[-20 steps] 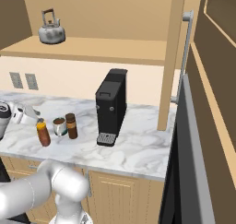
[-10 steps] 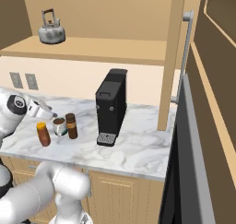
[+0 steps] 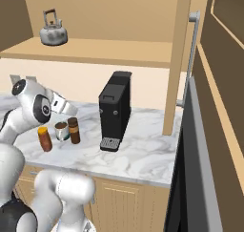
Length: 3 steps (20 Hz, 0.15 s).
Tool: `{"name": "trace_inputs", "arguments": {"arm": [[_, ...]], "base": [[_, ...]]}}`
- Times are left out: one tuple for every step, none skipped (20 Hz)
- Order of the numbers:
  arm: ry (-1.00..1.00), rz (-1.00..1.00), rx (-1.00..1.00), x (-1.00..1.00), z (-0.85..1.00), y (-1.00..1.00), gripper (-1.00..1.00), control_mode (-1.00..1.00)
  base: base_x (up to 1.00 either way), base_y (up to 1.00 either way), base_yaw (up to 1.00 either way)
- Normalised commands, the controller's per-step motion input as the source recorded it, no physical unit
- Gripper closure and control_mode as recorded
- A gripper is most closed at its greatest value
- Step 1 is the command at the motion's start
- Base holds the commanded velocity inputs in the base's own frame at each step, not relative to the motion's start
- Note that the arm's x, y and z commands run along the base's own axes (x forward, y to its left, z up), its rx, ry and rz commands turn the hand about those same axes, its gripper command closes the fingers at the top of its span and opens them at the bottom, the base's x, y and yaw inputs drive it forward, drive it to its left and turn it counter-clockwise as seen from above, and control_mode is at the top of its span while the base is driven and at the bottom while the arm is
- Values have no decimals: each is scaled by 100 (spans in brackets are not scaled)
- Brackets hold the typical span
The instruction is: Pick the cinnamon and honey bottle from the cabinet and place them next to the mug.
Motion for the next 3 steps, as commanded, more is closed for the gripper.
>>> {"name": "trace_inputs", "arguments": {"arm": [[0, 34, 11, -76, 92, -43, -100, -100], [0, 35, 11, -81, 94, -39, -100, -100], [0, 32, 12, -98, 93, -34, -100, -100]], "base": [[0, 0, 0], [0, 0, 0], [0, 0, 0]]}}
